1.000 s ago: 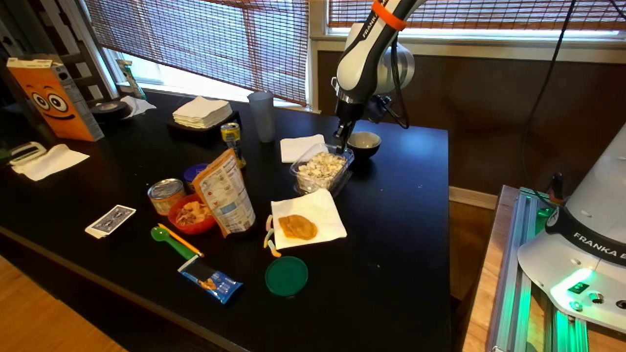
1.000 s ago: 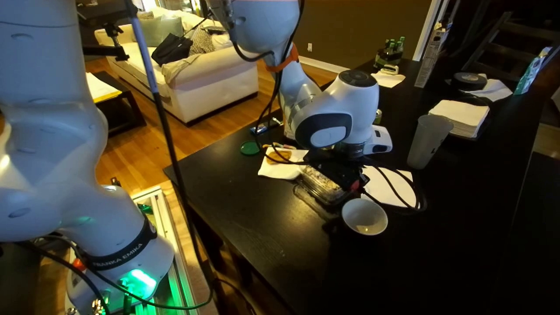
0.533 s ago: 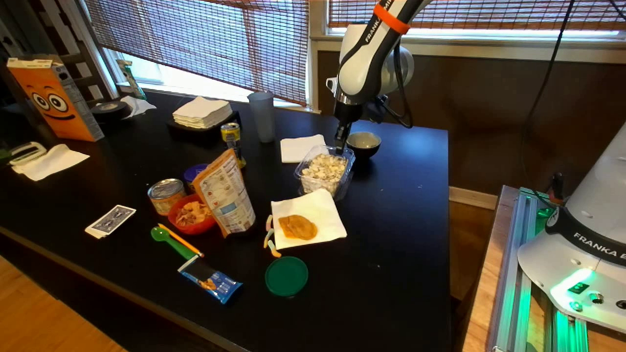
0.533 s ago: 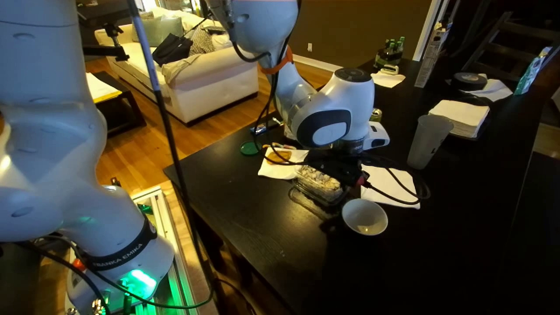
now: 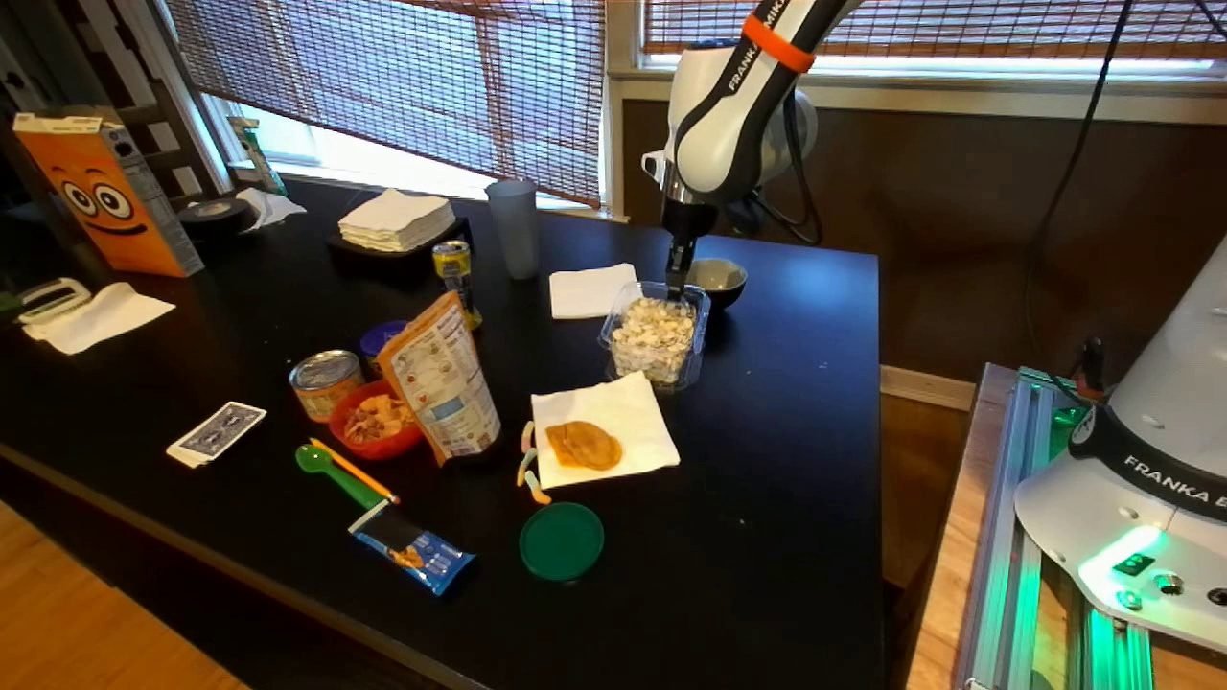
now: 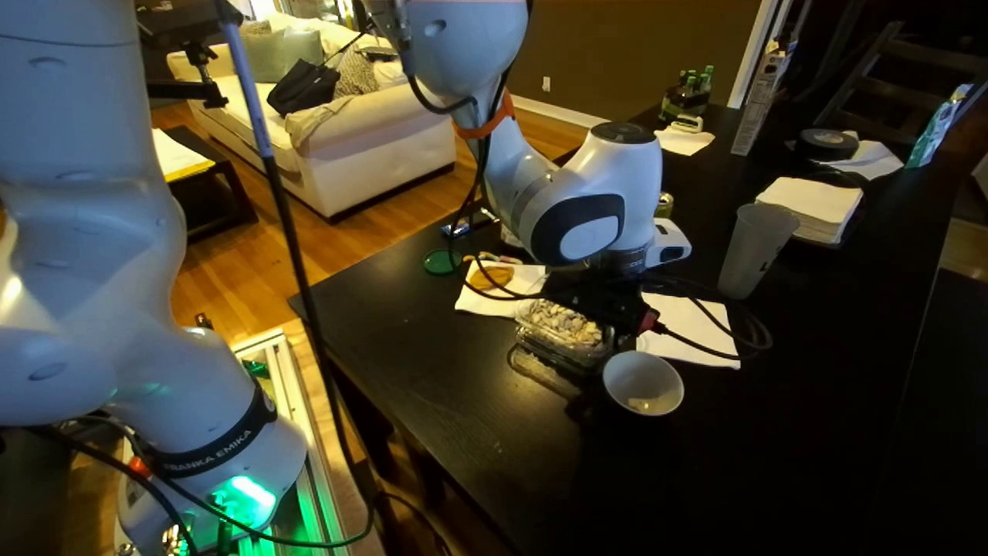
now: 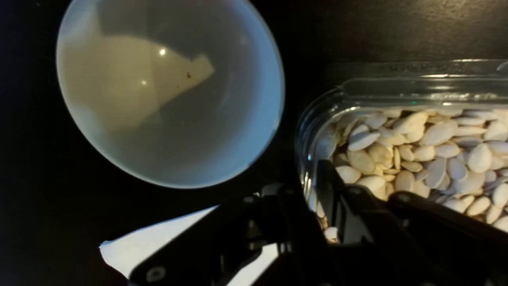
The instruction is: Move the black bowl to the right then push the clear container forwards.
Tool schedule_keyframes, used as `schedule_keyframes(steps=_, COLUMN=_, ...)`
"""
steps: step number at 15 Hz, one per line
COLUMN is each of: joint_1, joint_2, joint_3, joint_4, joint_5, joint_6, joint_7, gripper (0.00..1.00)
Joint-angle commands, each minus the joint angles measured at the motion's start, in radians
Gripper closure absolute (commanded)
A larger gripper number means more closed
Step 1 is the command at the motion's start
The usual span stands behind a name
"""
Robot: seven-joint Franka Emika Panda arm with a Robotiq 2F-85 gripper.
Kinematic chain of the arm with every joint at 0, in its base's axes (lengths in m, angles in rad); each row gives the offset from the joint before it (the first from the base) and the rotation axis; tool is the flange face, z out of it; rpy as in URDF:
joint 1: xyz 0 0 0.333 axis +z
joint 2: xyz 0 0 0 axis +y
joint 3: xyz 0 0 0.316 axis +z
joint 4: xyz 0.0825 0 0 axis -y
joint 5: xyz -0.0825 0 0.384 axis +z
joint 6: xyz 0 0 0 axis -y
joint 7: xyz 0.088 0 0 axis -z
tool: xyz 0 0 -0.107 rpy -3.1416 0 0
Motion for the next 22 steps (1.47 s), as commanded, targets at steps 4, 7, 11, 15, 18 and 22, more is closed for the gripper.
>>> schedule_keyframes(steps=4, joint_1=0.127, joint_2=-0.195, joint_3=-0.077, joint_4=-0.057, joint_5=-0.042, joint_6=-0.102, joint_7=0.362, gripper=0.30)
schedule_keyframes(steps=7, joint_1=0.270, joint_2=-0.283, joint_3=-0.236, joint_4=-0.055, joint_5=-0.188, joint_6=-0.125, joint_7=0.585, gripper=0.09)
schedule_keyframes(steps=11, joint_1=0.299, joint_2=-0.430, joint_3=-0.155, joint_4=-0.059, joint_5=-0.220, joint_6=-0.398, joint_7=0.868, gripper=0.00)
schedule_keyframes(steps=15, joint_1=0.331, joint_2=-0.517, joint_3=0.025, joint_4=-0.037, joint_5=-0.114, joint_6=-0.564, joint_7=1.004, gripper=0.00)
schedule_keyframes(steps=18, joint_1=0.357, joint_2=-0.552, joint_3=0.119, joint_4=-0.016, joint_5=-0.040, joint_6=-0.630, joint_7=1.013, gripper=0.00)
schedule_keyframes(steps=22, joint_1=0.341, joint_2=-0.540, joint_3=0.158, joint_4=-0.015, joint_5=-0.050, joint_6=-0.606, joint_7=1.009, gripper=0.00)
